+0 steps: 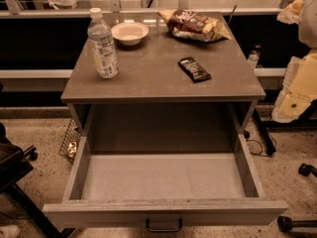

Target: Pick blue plastic bottle from top drawer and place on counter

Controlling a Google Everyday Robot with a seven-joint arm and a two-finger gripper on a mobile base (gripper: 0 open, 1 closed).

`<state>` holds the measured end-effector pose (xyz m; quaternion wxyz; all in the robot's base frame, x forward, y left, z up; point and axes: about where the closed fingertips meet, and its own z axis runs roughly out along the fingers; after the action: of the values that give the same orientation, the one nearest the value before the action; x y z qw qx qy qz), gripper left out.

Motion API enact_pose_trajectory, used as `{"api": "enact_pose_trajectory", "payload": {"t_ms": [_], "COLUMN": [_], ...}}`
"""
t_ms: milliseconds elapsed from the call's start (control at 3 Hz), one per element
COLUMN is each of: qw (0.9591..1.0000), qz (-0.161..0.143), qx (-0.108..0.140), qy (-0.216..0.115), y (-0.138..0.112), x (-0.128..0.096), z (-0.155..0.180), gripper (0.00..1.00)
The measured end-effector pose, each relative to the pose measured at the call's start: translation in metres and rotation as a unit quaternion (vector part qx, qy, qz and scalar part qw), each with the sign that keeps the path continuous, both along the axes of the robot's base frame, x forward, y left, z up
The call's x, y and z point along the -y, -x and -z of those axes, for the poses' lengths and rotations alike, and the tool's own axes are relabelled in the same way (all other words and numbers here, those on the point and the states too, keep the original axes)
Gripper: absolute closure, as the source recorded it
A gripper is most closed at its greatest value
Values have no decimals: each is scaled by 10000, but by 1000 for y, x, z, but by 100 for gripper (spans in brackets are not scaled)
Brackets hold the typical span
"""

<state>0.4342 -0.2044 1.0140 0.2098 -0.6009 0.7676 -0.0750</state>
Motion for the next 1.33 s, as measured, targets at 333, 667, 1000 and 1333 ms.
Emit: {"api": "enact_pose_trajectory", "payload": {"t_ms": [333, 667, 1000, 1333], "qw": [10000, 9998, 9956, 9835], "qz": [0, 27, 103, 243], "qx": [1, 141, 472, 820], "qy": [0, -167, -804, -1595], "y": [0, -7, -42, -85], "x": [0, -2, -15, -37], "z": [0, 2, 14, 21], "gripper": [0, 0, 0, 0]}}
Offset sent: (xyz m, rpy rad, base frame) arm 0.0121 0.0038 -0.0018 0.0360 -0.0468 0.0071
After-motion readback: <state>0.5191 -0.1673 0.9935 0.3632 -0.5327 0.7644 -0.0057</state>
